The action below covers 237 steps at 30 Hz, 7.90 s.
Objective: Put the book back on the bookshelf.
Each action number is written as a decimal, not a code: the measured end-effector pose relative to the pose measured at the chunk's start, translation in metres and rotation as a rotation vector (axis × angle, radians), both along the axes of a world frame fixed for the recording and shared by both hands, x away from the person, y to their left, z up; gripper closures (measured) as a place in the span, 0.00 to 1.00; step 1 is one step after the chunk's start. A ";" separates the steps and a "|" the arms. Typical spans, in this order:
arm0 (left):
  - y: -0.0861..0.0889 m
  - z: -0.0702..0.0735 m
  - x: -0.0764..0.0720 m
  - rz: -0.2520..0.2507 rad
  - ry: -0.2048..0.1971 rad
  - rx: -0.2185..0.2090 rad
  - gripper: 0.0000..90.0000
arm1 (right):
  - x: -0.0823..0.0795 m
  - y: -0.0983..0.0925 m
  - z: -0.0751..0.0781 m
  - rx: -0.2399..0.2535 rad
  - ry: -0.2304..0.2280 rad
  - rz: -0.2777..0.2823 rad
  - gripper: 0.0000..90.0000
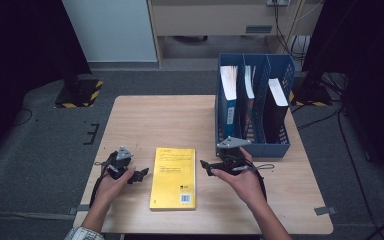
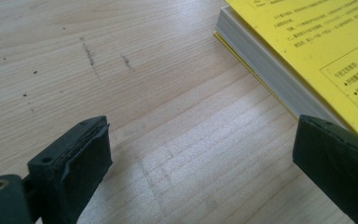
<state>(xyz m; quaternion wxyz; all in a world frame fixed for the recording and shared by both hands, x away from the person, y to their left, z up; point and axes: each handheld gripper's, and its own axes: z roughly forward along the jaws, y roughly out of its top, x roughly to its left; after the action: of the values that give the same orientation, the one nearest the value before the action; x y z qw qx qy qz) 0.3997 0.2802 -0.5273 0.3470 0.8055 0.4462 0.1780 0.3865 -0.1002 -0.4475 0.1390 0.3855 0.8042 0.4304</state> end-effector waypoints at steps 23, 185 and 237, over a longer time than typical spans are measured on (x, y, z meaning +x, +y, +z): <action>-0.019 0.020 -0.018 -0.074 -0.007 -0.047 0.06 | -0.016 0.053 -0.051 -0.079 0.080 0.153 0.15; -0.069 0.038 0.026 -0.406 0.283 -0.130 0.82 | 0.005 0.058 -0.082 -0.051 0.169 0.186 0.11; -0.051 0.064 0.018 -0.475 0.226 -0.192 0.93 | 0.033 0.045 -0.055 0.094 0.260 0.230 0.34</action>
<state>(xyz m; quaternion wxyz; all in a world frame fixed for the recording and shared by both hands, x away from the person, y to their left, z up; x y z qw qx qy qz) 0.4179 0.2292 -0.4629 0.4018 0.8656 0.2957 -0.0421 0.4191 -0.0550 -0.5023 -0.0345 0.3494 0.8333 0.4270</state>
